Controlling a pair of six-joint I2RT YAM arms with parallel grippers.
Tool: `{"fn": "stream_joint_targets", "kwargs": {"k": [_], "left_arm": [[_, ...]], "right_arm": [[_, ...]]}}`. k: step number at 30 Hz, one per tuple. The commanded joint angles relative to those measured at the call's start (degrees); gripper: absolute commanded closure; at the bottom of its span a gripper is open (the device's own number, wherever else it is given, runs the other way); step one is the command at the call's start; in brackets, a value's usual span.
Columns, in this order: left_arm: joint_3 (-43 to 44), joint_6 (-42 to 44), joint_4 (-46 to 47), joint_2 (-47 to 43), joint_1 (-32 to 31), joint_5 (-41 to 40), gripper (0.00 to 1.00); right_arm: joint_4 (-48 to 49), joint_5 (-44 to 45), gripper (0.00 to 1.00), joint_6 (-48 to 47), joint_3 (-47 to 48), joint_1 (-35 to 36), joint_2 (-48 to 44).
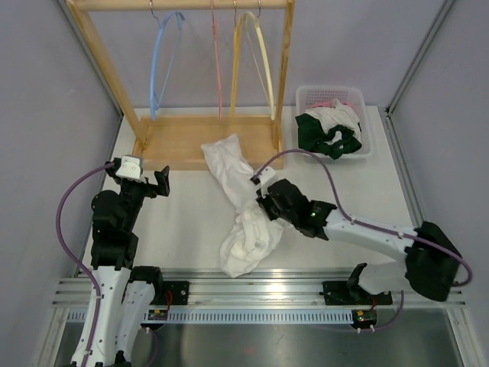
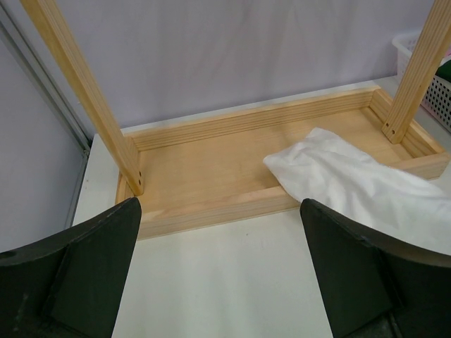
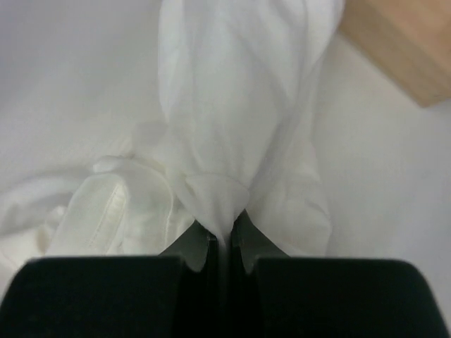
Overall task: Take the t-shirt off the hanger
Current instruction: Place the tshirt into the basket
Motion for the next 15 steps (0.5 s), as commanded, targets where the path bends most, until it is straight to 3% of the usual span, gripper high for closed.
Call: {"fn": "stream_joint_targets", "kwargs": {"k": [1,5,15], "left_arm": [[0.81,-0.05,2.16,0.12,0.35,-0.38,0.01],[0.81,-0.05,2.34,0.21,0.35,-0.56,0.01],[0.73,-0.31,2.07,-0.14,0.35,-0.38,0.01]], "right_arm": [[10.55,13.74,1.0,3.72,-5.62,-1.29,-12.77],[11.36,22.57,1.0,3.73,-7.76,-2.78,-24.54],[12.24,32.51,1.0,-2.77,1.2,-5.42,-32.83]]}}
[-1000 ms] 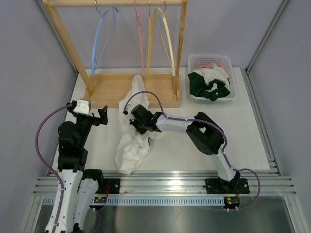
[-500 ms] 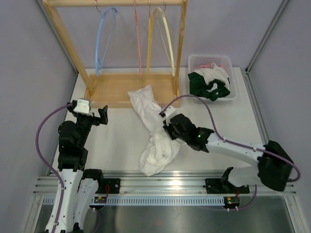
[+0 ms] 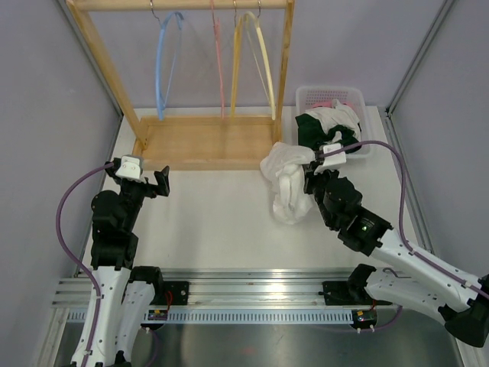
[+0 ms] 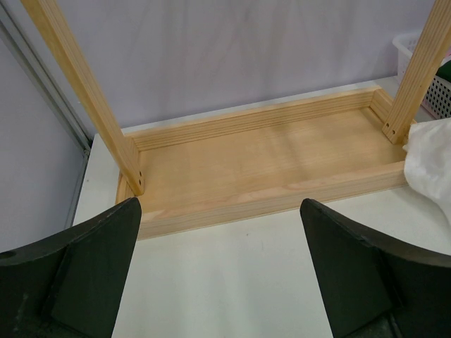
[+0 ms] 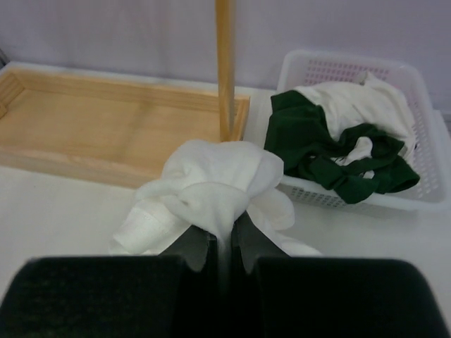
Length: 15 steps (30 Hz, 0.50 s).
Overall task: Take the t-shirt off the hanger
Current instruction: Place the tshirt into the basket
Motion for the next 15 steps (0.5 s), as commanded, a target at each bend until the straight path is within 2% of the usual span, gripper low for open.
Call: {"fn": "stream_joint_targets", "kwargs": {"k": [1,8,12,15], "left_arm": [[0.73,-0.31,2.25,-0.21,0.25,-0.38,0.01],[0.73,-0.4,2.08,-0.03,0.25,-0.21,0.01],[0.55,-0.49,2.43,0.05,0.25,0.06,0.01],[0.46,-0.49,2.34,0.41,0.25,0.32,0.01]], "right_arm": [[5.97,6.84,1.0,-3.98,8.02,-0.45,-2.91],[8.43,9.65,1.0,-12.14,19.28,-1.42,1.29],[9.58,8.95,1.0,-14.0,25.78,-4.75,6.31],[8.18,5.89,1.0,-12.95,30.53,-10.02,10.0]]}}
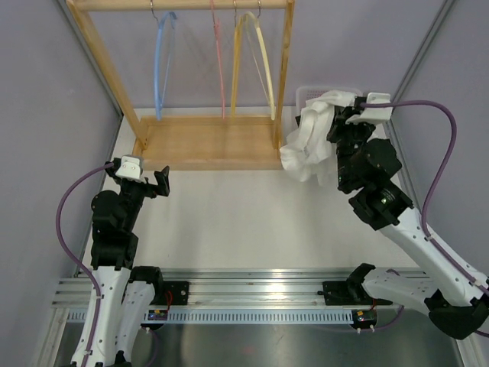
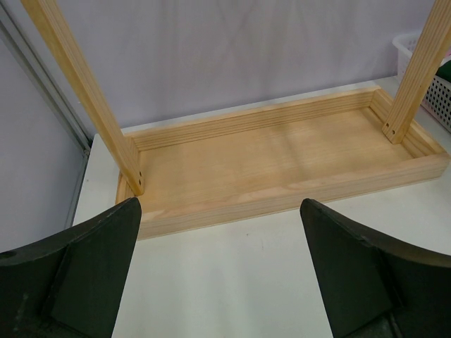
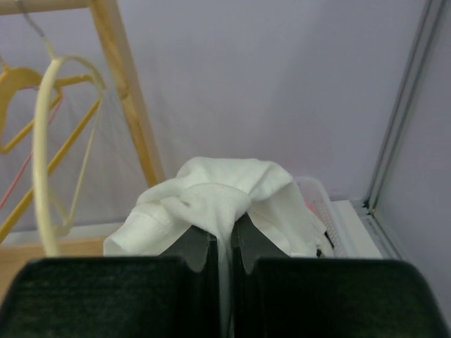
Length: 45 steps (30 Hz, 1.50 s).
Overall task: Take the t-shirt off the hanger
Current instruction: Place the tshirt into the basket
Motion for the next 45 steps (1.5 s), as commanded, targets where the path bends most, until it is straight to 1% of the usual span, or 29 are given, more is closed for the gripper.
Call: {"fn": "stream_joint_targets", "kwargs": {"k": [1,3,4,9,10,11,13,16,18,21,22,23,24,25,26,27,28,29,30,31,32,33,34,35,36,39,41,45], "left_arm": [[0.55,-0.46,2.34,0.47,0.25,0.21,0.01],[0.55,-0.46,2.34,0.82,0.25,0.3,0.01],[0.55,-0.46,2.34,0.82,0.25,0.39,0.01],[0.55,-0.46,2.34,0.39,0.25,0.21,0.01],[0.46,-0.46,2.51,0.47,0.25,0.21,0.01],[0.46,-0.38,2.43,0.47,0.25,0.21,0.01],[0.55,-0.38,2.34,0.74,0.25,-0.05,0.01],[0.64,-0.38,2.16,0.82,0.25,-0.05,0.01],[0.64,-0.38,2.16,0.82,0.25,-0.05,0.01],[0.55,-0.38,2.08,0.82,0.25,0.12,0.01],[0.64,-0.38,1.99,0.65,0.25,0.21,0.01],[0.64,-0.38,1.99,0.74,0.33,0.21,0.01],[0.73,-0.29,2.07,0.74,0.33,0.21,0.01],[0.73,-0.29,1.99,0.74,0.33,0.04,0.01],[0.64,-0.29,1.99,0.65,0.33,0.12,0.01],[0.55,-0.29,1.99,0.65,0.33,0.12,0.01],[0.64,-0.29,2.07,0.65,0.33,0.12,0.01],[0.64,-0.29,1.99,0.65,0.33,0.21,0.01],[0.64,-0.29,2.07,0.65,0.33,0.21,0.01],[0.64,-0.29,2.07,0.65,0.33,0.12,0.01],[0.64,-0.29,1.99,0.74,0.33,0.12,0.01],[0.64,-0.2,2.07,0.74,0.33,0.21,0.01],[0.64,-0.29,2.07,0.82,0.33,0.3,0.01],[0.73,-0.29,2.07,0.91,0.33,0.3,0.01],[0.64,-0.29,1.99,0.91,0.33,0.3,0.01],[0.64,-0.2,1.99,1.0,0.33,0.3,0.01],[0.64,-0.2,2.07,0.91,0.33,0.3,0.01],[0.64,-0.2,1.99,0.82,0.33,0.47,0.01]], "right_arm": [[2.67,-2.34,1.0,0.4,7.05,-7.16,4.49],[0.48,-6.71,1.0,2.86,10.48,-10.86,6.35],[-0.15,-8.05,1.0,5.31,11.55,-15.06,8.53],[-3.83,-15.26,1.0,10.43,18.4,-25.28,16.54],[-4.28,-16.66,1.0,14.7,18.76,-28.6,19.07],[-4.63,-19.9,1.0,16.57,18.94,-29.94,20.49],[-4.64,-22.38,1.0,20.61,18.16,-31.88,24.08],[-1.57,-21.51,1.0,22.29,15.0,-32.5,28.74],[-0.51,-19.32,1.0,23.44,13.33,-32.94,31.39],[0.46,-18.35,1.0,26.51,12.09,-34.26,37.71],[0.64,-17.82,1.0,28.43,12.09,-34.87,41.47],[0.29,-15.47,1.0,30.28,12.35,-35.31,43.43],[-1.1,-13.97,1.0,32.73,13.22,-36.36,45.36],[-1.99,-13.69,1.0,37.63,13.75,-37.24,48.86],[-3.13,-14.47,1.0,40.2,14.37,-38.21,50.37],[-5.84,-15.09,1.0,46.41,15.59,-40.13,51.87],[-6.82,-16.05,1.0,49.6,16.21,-41.19,54.49],[-11.27,-16.93,1.0,52.77,17.7,-41.99,55.74],[-13.23,-16.85,1.0,58.19,18.58,-42.08,58.19],[-15.07,-16.42,1.0,60.86,19.46,-42.08,59.52],[-19.88,-14.59,1.0,63.32,22.08,-42.08,60.92],[-22.54,-13.7,1.0,67.35,23.67,-42.08,63.81],[-25.17,-13.08,1.0,68.87,25.34,-43.74,65.23],[-28.77,-13.33,1.0,69.58,28.75,-43.75,66.72],[-29.94,-13.68,1.0,69.15,30.35,-43.84,69.09],[-33.46,-13.69,1.0,68.79,34.14,-43.84,70.52],[-33.12,-12.99,1.0,68.71,33.1,-43.84,69.29],[-29.07,-11.58,1.0,66.51,29.06,-43.84,63.15]]}}
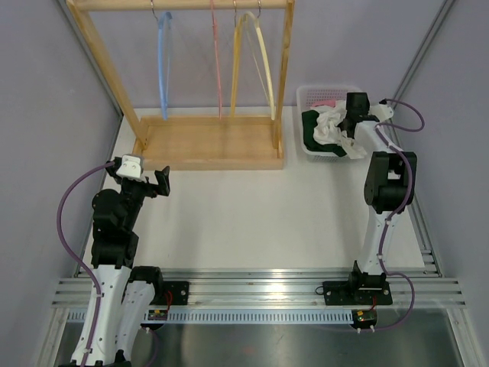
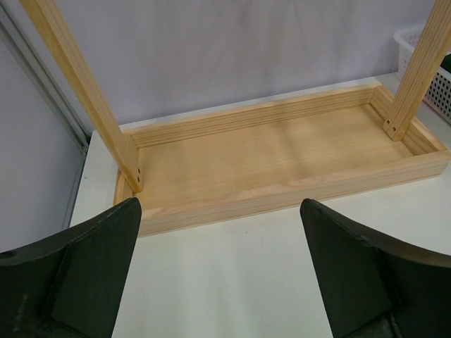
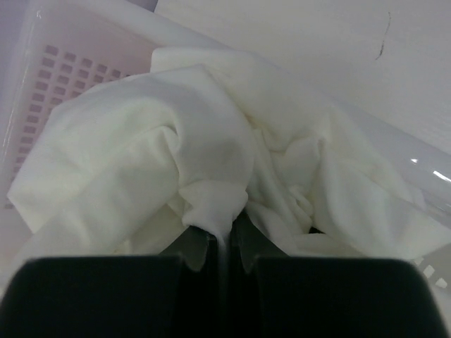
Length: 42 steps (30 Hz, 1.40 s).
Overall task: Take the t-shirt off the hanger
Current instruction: Place the tshirt into the basket
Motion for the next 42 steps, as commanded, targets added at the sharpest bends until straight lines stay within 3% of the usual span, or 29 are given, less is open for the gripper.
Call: {"fn": "stream_joint_targets", "kwargs": {"k": [1,2,3,5,6,9,11,16,18,23,32,36,42], "left_arm": [[0.64,-0.2,2.1,-0.03,0.33,0.37,0.01],[0.64,-0.03,2.1,0.06,0.33,0.37,0.01],[0.64,-0.03,2.01,0.06,0.33,0.45,0.01],[0.55,-0.03,2.1,0.15,0.33,0.63,0.01],[0.55,-0.03,2.01,0.06,0.33,0.63,0.01],[0.55,-0.03,2.1,0.41,0.33,0.8,0.01],[0.55,-0.03,2.01,0.41,0.33,0.63,0.01],[0.55,-0.11,2.01,0.32,0.33,0.72,0.01],[0.64,-0.03,2.1,0.41,0.33,0.63,0.01],[0.55,-0.03,2.1,0.41,0.33,0.63,0.01],[0.55,-0.03,2.01,0.32,0.33,0.63,0.01],[0.46,0.24,2.36,0.23,0.33,0.37,0.01],[0.29,0.5,2.45,0.15,0.33,0.63,0.01]], "right_arm": [[-2.86,4.46,0.99,0.02,-3.52,-0.41,-4.53],[-2.77,4.64,0.96,-0.5,-3.78,-0.41,-5.41],[-2.42,4.64,0.88,-1.99,-3.87,-0.41,-6.81],[-1.72,4.82,0.84,-3.05,-4.57,-0.41,-8.22],[-1.28,4.9,0.74,-3.93,-5.01,-0.41,-9.62],[1.27,4.9,0.7,-6.31,-6.77,-0.41,-12.09],[1.45,5.52,0.62,-7.62,-6.95,-0.41,-12.89],[2.23,5.88,0.34,-11.75,-7.91,-0.41,-15.96],[3.64,5.26,0.32,-13.42,-9.05,-0.32,-17.89],[5.05,4.99,0.15,-17.37,-10.2,0.55,-21.49],[11.2,1.13,0.11,-24.93,-18.89,3.54,-32.12],[14.62,-5.36,0.0,-28.63,-25.64,4.16,-38.1],[23.14,-15.03,0.0,-34.25,-38.3,4.77,-50.49]]}}
